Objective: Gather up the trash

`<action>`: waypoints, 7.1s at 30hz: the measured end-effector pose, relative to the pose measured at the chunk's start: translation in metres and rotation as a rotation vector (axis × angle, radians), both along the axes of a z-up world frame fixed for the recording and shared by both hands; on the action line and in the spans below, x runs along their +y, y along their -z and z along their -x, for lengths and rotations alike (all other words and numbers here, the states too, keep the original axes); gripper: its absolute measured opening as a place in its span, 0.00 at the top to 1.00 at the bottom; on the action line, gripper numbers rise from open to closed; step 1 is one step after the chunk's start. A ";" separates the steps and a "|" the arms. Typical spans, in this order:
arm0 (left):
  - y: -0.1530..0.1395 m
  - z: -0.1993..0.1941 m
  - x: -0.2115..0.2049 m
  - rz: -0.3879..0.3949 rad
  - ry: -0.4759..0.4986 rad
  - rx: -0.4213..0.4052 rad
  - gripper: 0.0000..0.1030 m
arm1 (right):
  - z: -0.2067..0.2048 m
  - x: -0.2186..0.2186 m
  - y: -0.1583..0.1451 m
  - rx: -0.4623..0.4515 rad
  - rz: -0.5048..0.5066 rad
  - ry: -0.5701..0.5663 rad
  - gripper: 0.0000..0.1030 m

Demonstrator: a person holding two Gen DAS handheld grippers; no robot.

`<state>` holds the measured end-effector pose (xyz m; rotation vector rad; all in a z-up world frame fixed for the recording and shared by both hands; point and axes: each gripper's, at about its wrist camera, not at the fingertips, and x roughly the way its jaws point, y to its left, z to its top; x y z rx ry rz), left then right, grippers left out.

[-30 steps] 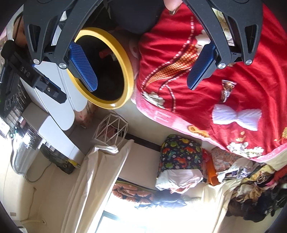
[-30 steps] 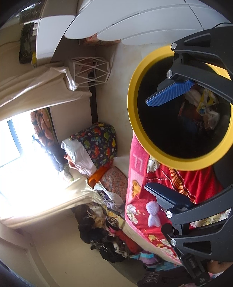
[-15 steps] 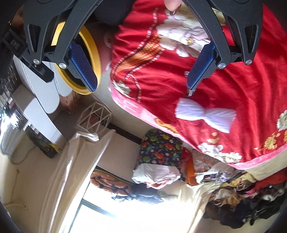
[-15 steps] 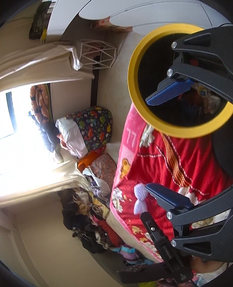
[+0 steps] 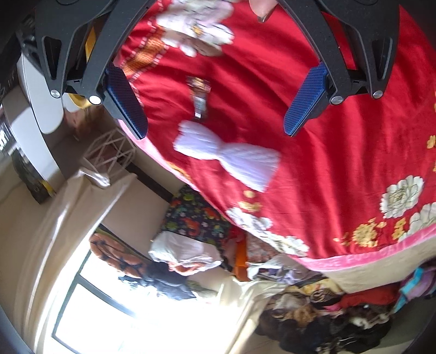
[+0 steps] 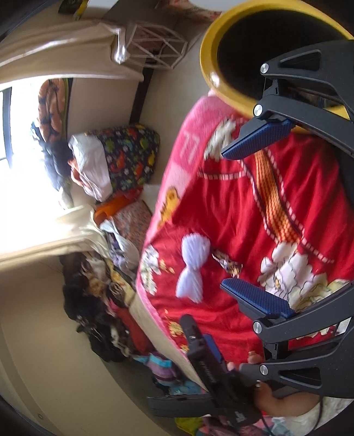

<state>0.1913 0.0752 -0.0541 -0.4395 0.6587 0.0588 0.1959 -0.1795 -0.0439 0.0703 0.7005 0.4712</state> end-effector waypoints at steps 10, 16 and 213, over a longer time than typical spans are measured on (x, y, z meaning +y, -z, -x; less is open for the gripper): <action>0.025 -0.035 0.039 0.014 -0.009 0.051 0.19 | -0.039 0.077 0.045 0.125 0.020 -0.123 0.39; 0.049 -0.053 0.054 0.081 -0.019 0.102 0.32 | -0.061 0.103 0.070 0.192 0.026 -0.124 0.45; -0.042 0.135 -0.188 -0.352 0.232 -0.213 0.11 | 0.199 -0.160 -0.019 -0.529 0.036 0.480 0.06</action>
